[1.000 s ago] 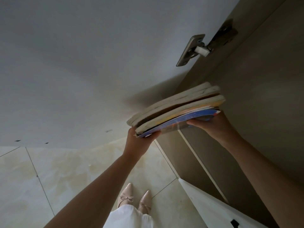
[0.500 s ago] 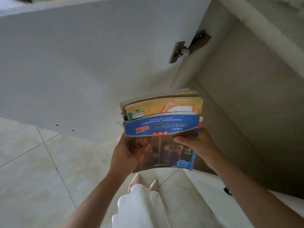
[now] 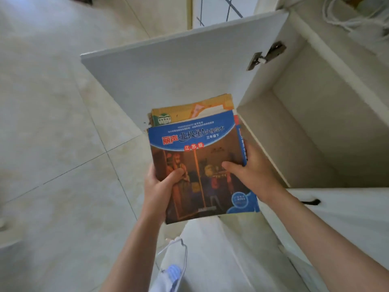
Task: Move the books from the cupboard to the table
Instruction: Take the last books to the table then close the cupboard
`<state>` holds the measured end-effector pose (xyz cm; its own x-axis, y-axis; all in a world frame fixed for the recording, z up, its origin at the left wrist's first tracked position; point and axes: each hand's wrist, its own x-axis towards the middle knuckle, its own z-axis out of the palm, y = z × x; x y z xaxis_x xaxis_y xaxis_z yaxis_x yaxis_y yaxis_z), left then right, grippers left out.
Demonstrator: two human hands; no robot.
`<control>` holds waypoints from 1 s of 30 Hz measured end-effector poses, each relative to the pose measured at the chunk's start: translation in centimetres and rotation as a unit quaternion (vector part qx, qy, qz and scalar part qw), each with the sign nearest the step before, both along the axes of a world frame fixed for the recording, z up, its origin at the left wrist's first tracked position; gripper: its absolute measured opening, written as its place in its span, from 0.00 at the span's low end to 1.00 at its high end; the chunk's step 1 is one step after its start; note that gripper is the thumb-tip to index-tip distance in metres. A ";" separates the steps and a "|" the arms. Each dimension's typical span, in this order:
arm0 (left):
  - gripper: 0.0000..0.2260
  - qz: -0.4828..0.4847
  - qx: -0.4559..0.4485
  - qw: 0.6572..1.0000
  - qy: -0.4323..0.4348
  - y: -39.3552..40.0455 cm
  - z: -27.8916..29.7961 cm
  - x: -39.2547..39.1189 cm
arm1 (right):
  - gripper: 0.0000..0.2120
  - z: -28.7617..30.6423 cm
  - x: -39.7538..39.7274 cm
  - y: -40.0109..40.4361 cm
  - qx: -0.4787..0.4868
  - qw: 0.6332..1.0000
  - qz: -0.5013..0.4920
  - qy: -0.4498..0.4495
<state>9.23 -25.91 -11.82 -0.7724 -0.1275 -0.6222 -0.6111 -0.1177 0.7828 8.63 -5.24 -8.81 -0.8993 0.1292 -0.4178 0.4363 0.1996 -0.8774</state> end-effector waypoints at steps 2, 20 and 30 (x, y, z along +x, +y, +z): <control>0.17 0.015 -0.004 1.000 -0.002 -2.1 0.9 1.5 | 0.24 0.6 0.8 -2.6 0.006 0.999 0.039 0.013; 0.39 0.232 -0.230 0.939 0.104 -26.9 7.0 22.0 | 0.41 5.4 9.6 -31.6 0.030 0.913 0.392 0.114; 0.32 0.391 -0.247 0.885 0.043 -34.5 7.2 29.0 | 0.37 5.3 11.5 -44.6 -0.003 0.840 0.537 0.079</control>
<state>38.22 -60.44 -4.66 -0.3689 -0.8850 -0.2840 -0.4297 -0.1086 0.8964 20.12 -49.87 -3.47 -0.5410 -0.7932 -0.2793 -0.1150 0.3988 -0.9098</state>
